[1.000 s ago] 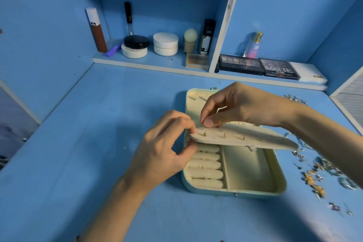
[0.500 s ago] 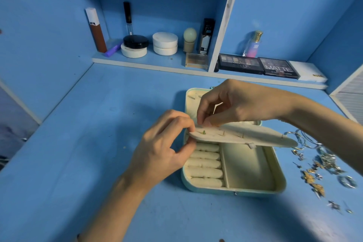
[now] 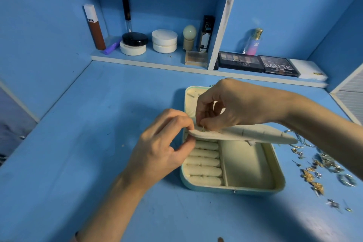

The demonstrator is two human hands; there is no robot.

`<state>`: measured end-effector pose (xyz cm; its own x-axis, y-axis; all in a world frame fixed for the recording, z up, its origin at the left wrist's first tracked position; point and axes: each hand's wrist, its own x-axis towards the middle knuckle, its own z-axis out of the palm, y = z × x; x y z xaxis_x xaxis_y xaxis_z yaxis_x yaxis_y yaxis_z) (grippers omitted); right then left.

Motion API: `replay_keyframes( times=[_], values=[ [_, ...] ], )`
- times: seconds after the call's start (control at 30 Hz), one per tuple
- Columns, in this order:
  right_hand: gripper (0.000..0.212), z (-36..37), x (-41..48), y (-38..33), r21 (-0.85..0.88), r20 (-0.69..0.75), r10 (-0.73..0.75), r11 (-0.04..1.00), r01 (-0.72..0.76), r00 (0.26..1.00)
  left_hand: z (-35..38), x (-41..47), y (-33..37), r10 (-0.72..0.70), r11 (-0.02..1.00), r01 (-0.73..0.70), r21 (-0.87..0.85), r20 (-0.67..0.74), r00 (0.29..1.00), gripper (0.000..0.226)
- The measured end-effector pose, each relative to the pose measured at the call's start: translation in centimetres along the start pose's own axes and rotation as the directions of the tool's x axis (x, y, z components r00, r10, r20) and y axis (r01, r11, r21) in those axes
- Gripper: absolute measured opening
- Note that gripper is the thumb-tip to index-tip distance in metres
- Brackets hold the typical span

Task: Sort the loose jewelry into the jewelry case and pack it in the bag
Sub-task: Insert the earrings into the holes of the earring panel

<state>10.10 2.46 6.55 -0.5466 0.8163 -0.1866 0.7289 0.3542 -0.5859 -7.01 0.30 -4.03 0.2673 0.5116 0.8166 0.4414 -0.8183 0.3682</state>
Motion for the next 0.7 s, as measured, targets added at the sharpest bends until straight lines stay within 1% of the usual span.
replay_keyframes(
  times=[0.13,0.27,0.33,0.4,0.5,0.57,0.63,0.7],
  values=[
    [0.008,0.1,0.0,0.0,0.004,-0.010,0.029,1.000,-0.029,1.000,0.0,0.0,0.0,0.009,1.000,-0.009,0.010,-0.011,1.000,0.025],
    [0.004,0.3,0.0,0.4,0.065,-0.014,0.040,0.997,-0.039,0.999,-0.1,0.0,0.1,0.004,1.000,-0.004,0.028,0.002,1.000,0.020],
    [0.004,0.2,-0.3,0.8,0.119,-0.007,0.033,0.992,-0.032,0.999,-0.1,0.0,0.1,0.000,1.000,0.000,0.026,0.008,1.000,0.020],
    [0.007,-0.1,-0.8,1.2,0.200,-0.006,0.024,0.980,-0.022,1.000,-0.1,0.1,0.1,-0.005,1.000,0.005,0.007,0.003,1.000,0.026],
    [0.011,-1.1,-2.1,1.5,0.342,-0.071,0.002,0.939,0.023,0.997,-0.1,0.3,0.1,-0.011,1.000,0.011,-0.004,-0.006,1.000,0.028],
    [0.015,-1.8,-3.0,1.5,0.319,-0.123,-0.031,0.945,0.069,0.992,0.0,0.3,0.1,-0.014,1.000,0.014,-0.005,-0.010,1.000,0.027],
    [0.017,-2.2,-4.0,1.4,0.228,-0.123,-0.071,0.969,0.098,0.990,0.2,0.4,0.1,-0.023,1.000,0.023,-0.006,-0.025,0.999,0.024],
    [0.025,-2.3,-4.9,1.3,0.099,-0.094,-0.097,0.989,0.107,0.991,0.3,0.5,0.2,-0.049,0.999,0.048,-0.023,-0.041,0.998,0.018]
  ],
)
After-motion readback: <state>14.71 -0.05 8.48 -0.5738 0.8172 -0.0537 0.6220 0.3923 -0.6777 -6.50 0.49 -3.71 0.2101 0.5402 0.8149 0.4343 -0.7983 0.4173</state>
